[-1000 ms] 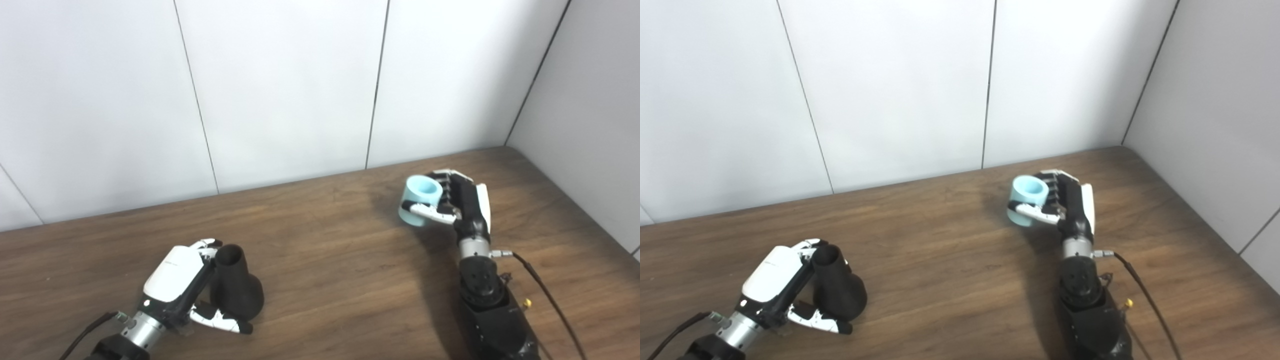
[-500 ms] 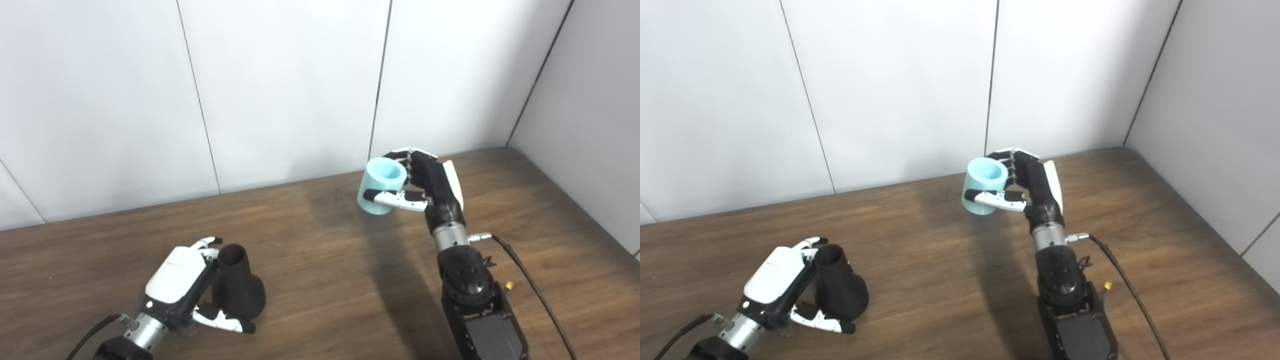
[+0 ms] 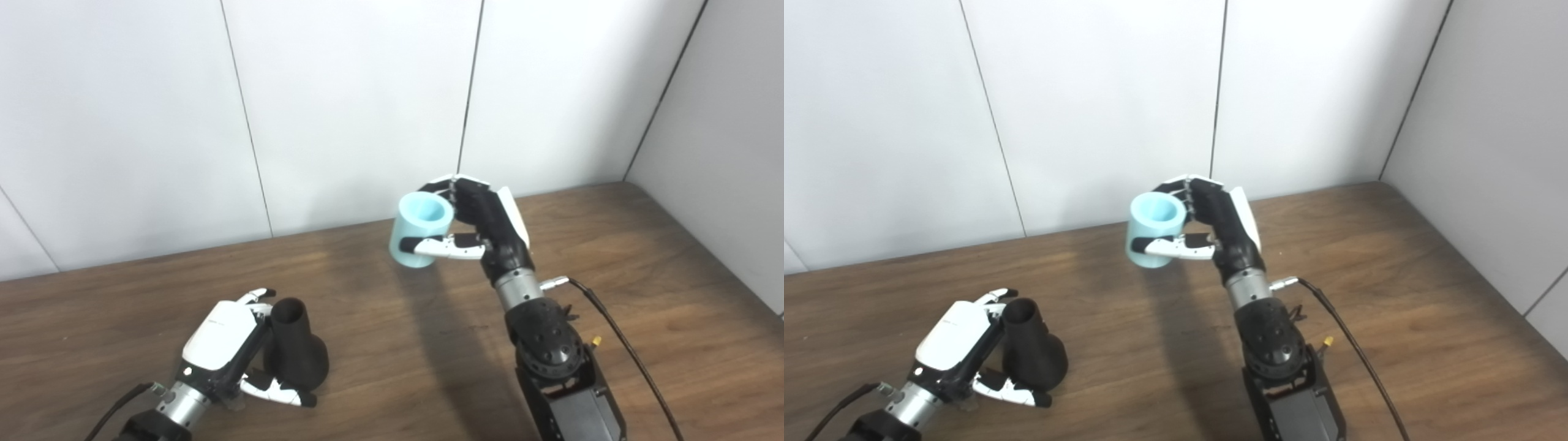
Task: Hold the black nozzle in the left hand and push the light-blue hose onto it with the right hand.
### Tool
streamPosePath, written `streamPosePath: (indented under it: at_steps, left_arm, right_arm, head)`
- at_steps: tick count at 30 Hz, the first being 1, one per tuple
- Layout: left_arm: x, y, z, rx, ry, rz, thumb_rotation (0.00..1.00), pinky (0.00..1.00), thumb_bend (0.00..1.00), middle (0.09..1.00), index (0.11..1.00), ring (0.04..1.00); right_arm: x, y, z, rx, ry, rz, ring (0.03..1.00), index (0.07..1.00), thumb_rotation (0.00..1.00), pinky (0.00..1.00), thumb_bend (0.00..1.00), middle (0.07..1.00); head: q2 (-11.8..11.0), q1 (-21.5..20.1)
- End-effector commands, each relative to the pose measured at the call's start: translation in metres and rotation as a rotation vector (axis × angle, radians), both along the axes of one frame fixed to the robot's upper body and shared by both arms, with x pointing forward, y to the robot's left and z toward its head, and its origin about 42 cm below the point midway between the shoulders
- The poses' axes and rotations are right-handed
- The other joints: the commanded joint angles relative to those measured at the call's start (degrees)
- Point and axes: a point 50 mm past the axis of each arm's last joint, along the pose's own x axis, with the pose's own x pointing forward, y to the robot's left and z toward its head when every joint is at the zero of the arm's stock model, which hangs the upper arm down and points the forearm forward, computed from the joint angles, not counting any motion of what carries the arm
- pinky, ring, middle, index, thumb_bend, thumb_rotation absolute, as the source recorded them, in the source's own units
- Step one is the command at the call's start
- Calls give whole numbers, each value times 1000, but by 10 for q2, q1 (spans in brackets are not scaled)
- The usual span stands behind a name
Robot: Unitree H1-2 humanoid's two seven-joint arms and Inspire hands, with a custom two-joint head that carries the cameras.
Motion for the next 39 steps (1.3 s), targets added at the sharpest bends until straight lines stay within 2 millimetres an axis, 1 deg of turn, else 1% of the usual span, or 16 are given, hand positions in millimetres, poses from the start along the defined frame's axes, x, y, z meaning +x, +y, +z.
streamPosePath:
  at_steps: [1, 3, 7, 9, 10, 11, 12, 16, 19, 23, 30, 35, 39]
  left_arm:
    - [-17, -5, -29, 40, 79, 3, 0, 846, 523, 457, 507, 507]
    - [-19, -9, -30, 41, 81, 3, 0, 843, 522, 452, 510, 503]
    - [-23, -18, -33, 50, 83, 6, 0, 835, 523, 463, 502, 503]
    - [-24, -22, -35, 55, 84, 9, 0, 831, 524, 471, 496, 510]
    - [-25, -25, -36, 55, 86, 11, 0, 828, 523, 466, 502, 513]
    - [-25, -27, -37, 54, 87, 13, 0, 827, 523, 466, 502, 515]
    - [-26, -31, -38, 55, 89, 13, 0, 827, 523, 466, 503, 516]
    - [-28, -42, -42, 50, 96, 14, 0, 836, 524, 468, 499, 521]
    - [-30, -48, -44, 47, 99, 13, 0, 836, 524, 475, 491, 525]
    - [-30, -52, -43, 37, 96, 12, 0, 825, 523, 472, 492, 511]
    - [-31, -54, -42, 51, 87, 26, 0, 815, 524, 473, 492, 497]
    - [-33, -55, -42, 48, 93, 28, 0, 814, 524, 477, 488, 495]
    - [-34, -53, -42, 48, 94, 28, 0, 814, 524, 478, 487, 496]
  right_arm:
    - [-1, 13, 29, -3, -99, 53, 432, 518, 0, 343, 519, 457]
    - [-4, 21, 32, 0, -98, 83, 432, 511, 0, 345, 519, 460]
    - [-7, 32, 36, -13, -114, 129, 408, 528, 0, 308, 516, 461]
    - [-9, 37, 37, -24, -118, 149, 399, 533, 0, 290, 515, 460]
    - [-9, 38, 37, -27, -118, 156, 397, 534, 0, 285, 514, 459]
    - [-10, 38, 37, -29, -118, 160, 396, 535, 0, 283, 514, 459]
    - [-11, 38, 37, -26, -114, 165, 396, 535, 0, 281, 514, 458]
    - [-14, 45, 36, -14, -112, 184, 396, 535, 0, 277, 514, 458]
    - [-14, 51, 31, 8, -130, 215, 392, 537, 0, 267, 513, 456]
    - [-14, 57, 25, 38, -135, 252, 397, 538, 0, 281, 513, 457]
    - [-13, 62, 12, 91, -82, 290, 413, 517, 0, 302, 516, 448]
    - [-11, 67, 4, 100, -76, 306, 409, 523, 0, 293, 516, 452]
    - [-9, 69, 0, 93, -87, 317, 396, 530, 0, 263, 515, 453]
  head:
    - [0, 10]
    - [0, 30]
    - [-1, 62]
    - [-1, 83]
    - [-2, 102]
    - [-2, 106]
    - [-5, 122]
    - [-12, 145]
    - [-13, 161]
    - [-10, 174]
    - [-7, 184]
    - [-5, 185]
    - [-2, 185]
